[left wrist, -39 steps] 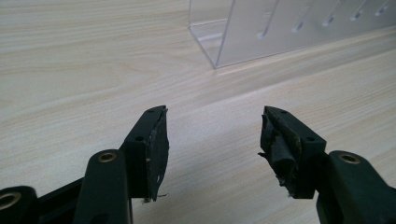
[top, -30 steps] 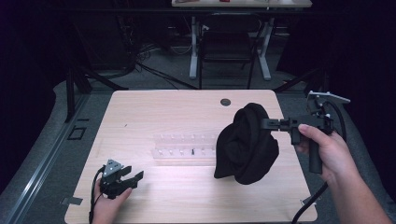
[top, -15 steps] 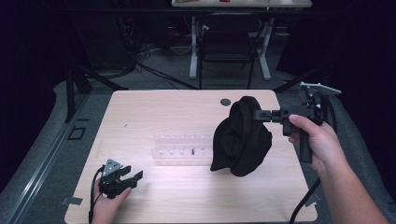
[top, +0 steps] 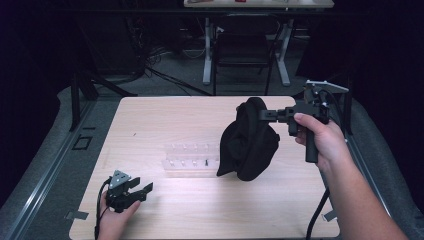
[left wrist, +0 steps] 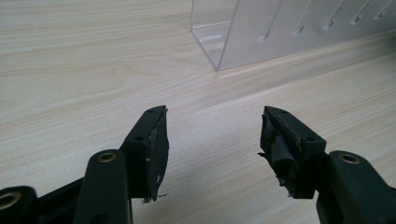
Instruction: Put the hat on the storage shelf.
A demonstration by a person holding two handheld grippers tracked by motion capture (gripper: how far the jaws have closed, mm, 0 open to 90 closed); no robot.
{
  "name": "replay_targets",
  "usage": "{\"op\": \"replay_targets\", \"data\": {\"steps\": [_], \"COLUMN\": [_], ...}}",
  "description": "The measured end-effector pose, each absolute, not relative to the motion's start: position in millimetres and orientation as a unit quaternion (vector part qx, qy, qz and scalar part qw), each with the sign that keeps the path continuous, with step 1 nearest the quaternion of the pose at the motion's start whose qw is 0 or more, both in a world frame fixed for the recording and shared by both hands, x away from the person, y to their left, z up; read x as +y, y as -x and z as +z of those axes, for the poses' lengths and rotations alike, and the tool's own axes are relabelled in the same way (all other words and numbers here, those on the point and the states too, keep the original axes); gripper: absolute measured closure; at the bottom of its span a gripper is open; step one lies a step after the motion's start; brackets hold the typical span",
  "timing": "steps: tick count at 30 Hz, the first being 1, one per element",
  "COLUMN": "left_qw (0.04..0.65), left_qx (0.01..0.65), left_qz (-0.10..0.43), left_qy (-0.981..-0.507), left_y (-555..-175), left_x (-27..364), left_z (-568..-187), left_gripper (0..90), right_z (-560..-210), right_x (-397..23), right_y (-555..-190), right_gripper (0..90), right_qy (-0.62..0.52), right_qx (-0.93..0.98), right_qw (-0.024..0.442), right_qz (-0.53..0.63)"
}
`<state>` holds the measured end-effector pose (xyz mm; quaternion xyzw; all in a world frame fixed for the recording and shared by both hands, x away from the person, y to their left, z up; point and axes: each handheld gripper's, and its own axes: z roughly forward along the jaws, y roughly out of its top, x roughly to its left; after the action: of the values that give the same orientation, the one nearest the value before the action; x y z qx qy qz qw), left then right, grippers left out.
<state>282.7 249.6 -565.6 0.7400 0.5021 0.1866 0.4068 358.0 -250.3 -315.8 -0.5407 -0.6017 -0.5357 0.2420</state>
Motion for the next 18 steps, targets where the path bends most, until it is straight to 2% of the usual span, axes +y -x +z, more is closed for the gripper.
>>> {"op": "replay_targets", "data": {"steps": [18], "left_qw": [0.407], "left_qx": [0.503], "left_qz": [0.184], "left_qy": [-0.74], "left_y": [-284], "left_x": [251], "left_z": [-566], "left_gripper": [42.0], "right_z": [-324], "right_x": [-221], "right_y": [-390], "right_gripper": [88.3], "right_qy": [0.544], "right_qx": [-0.604], "right_qw": [0.251], "right_qz": [-0.526]}}
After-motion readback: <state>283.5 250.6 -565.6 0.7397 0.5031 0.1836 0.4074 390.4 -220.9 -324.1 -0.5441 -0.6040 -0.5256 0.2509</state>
